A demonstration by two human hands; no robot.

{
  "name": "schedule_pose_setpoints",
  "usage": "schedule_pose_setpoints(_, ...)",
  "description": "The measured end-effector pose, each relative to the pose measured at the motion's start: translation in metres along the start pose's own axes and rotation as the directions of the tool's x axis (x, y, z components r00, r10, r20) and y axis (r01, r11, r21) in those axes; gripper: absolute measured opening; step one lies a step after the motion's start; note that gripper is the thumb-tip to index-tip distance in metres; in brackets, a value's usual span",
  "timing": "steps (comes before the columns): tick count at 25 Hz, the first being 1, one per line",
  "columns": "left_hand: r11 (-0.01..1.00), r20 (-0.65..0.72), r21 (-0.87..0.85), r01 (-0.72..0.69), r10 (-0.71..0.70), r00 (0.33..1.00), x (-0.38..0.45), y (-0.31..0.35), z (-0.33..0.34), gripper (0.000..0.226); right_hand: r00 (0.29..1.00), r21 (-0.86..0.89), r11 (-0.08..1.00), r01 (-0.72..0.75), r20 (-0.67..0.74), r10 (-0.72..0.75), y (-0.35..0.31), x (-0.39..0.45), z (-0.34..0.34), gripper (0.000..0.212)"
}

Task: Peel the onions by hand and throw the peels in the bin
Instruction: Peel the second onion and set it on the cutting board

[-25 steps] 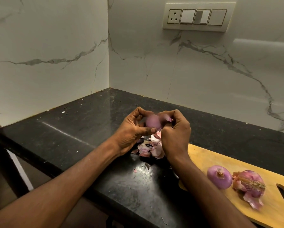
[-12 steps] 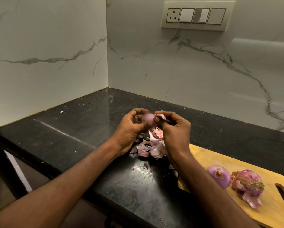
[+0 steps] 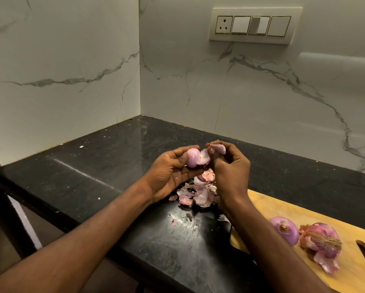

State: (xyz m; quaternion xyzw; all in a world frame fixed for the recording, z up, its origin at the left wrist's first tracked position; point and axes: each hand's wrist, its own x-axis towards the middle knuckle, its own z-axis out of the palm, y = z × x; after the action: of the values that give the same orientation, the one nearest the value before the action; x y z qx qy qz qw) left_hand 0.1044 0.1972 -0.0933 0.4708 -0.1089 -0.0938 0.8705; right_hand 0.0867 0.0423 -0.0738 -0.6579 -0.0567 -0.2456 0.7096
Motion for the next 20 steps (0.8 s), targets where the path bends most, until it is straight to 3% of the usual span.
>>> schedule_pose_setpoints(5,0.996,0.038,0.076,-0.038,0.035,0.999,0.0,0.0,0.001,0.045,0.994,0.004,1.0,0.014,0.11,-0.015,-0.008,-0.005,0.0,0.016)
schedule_pose_setpoints(10,1.0,0.031,0.026,0.006,-0.007,0.999,-0.002,0.002,0.001,0.044,0.958,0.31,0.91,-0.275,0.008,0.287,-0.013,0.002,0.001,0.025)
schedule_pose_setpoints(11,1.0,0.028,0.02,0.01,-0.011,1.0,-0.002,0.002,0.001,0.042,0.955,0.304,0.91,-0.281,-0.002,0.295,-0.013,0.003,-0.001,0.026)
schedule_pose_setpoints(14,0.999,-0.057,-0.015,-0.029,0.028,0.998,0.0,0.004,-0.001,0.037,0.996,-0.051,0.995,-0.082,-0.025,0.081,-0.008,-0.001,-0.002,0.027)
schedule_pose_setpoints(16,0.998,-0.089,0.001,-0.057,0.057,0.994,0.001,0.005,-0.003,0.037,0.999,-0.275,0.96,0.048,0.029,-0.041,-0.005,-0.006,0.0,0.025)
schedule_pose_setpoints(20,0.997,-0.065,0.036,-0.073,0.075,0.995,0.002,0.005,-0.006,0.038,0.967,-0.436,0.876,0.204,0.227,-0.111,0.003,-0.009,0.003,0.021)
